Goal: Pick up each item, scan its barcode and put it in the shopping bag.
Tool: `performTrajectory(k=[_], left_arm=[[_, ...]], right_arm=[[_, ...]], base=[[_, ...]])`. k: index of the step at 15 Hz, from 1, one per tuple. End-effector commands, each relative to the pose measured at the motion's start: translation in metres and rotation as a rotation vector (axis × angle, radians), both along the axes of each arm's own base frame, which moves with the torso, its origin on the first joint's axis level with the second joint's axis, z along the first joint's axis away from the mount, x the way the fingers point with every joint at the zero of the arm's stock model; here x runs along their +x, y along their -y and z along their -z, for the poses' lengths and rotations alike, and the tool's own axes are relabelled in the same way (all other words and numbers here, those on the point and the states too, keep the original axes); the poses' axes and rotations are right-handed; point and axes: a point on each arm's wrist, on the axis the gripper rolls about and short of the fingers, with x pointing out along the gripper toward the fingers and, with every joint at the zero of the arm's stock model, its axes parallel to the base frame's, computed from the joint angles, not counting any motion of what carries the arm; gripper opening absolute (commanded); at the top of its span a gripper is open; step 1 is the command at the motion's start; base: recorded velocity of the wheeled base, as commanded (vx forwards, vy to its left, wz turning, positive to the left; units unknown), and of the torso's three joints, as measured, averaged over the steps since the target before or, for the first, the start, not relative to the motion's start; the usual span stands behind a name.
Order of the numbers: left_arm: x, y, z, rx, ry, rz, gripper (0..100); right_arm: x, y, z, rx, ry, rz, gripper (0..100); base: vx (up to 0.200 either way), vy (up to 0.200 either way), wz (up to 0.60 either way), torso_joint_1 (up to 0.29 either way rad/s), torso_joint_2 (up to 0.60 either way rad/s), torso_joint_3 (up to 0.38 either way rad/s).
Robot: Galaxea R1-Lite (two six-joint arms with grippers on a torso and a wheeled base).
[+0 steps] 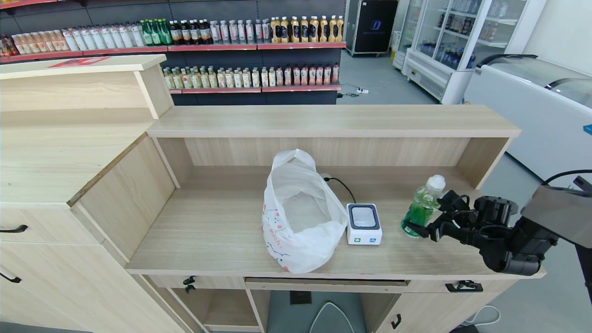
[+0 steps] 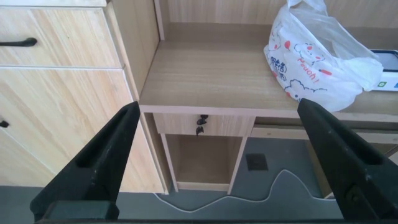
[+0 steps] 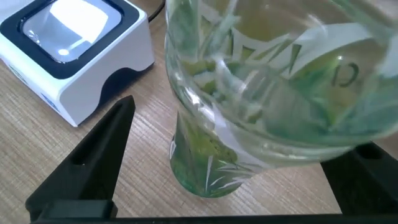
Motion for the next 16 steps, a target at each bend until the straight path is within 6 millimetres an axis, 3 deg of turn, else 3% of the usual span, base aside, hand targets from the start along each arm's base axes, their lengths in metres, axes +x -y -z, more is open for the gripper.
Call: performTrajectory(k=[1,16], left_arm=[[0.000,0.000,0.000,0.001,0.001,-0.001,100],[0.000,0.000,0.000,-0.001,0.001,-0.001,100]], right_arm=[[0.006,-0.003,0.000,0.012,0.007,-0.019,100],[0.019,-0.027,0.005,0.056,0.019,-0.154,100]], base=[[0.000,0.000,0.00,0.000,0.00,0.000],[0.000,0.000,0.00,0.000,0.00,0.000]])
